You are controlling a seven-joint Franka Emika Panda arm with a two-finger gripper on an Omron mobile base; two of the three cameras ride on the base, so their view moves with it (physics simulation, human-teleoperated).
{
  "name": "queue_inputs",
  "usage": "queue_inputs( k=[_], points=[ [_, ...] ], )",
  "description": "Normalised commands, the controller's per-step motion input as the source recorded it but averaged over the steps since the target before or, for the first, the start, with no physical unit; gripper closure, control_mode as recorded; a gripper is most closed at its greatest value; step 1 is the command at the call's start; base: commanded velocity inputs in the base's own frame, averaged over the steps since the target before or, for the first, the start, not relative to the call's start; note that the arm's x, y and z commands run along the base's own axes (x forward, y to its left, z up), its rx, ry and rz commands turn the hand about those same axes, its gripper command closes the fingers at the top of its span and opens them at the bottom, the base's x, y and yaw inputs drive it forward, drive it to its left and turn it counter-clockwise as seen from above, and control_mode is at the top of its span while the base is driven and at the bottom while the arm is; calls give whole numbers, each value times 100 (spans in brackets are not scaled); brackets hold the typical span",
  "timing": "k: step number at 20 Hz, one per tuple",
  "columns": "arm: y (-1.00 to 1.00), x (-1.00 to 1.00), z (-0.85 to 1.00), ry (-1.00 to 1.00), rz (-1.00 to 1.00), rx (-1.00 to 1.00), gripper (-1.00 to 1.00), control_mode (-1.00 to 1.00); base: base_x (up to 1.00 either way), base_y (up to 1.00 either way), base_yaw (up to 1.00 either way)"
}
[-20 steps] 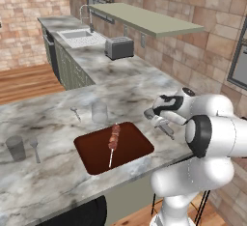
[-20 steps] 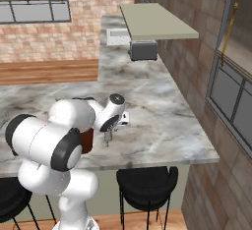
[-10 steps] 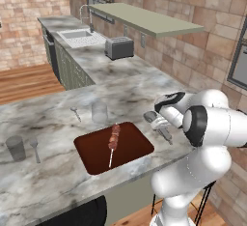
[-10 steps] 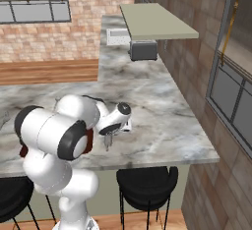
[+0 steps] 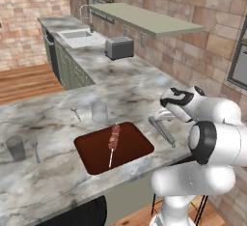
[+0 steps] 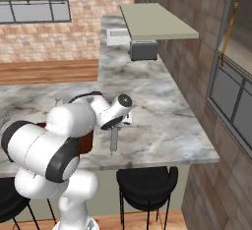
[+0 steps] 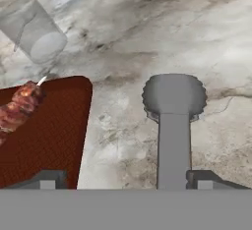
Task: Take the tongs from the drawer on the left and place them on the dining counter next to the tray containing the kebab skewer.
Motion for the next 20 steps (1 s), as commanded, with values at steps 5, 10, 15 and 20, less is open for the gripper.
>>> queue_inputs(
  k=[5, 10, 15, 20],
  points=[
    [10, -53, 99, -5, -9, 12, -100, -100, 0, 0, 0],
    [20, -100, 83, -24, -4, 3, -100, -100, 0, 0, 0],
    [54, -100, 16, -28, 0, -9, -100, -100, 0, 0, 0],
    [44, -100, -17, -24, 0, -23, -100, -100, 0, 0, 0]
  ],
)
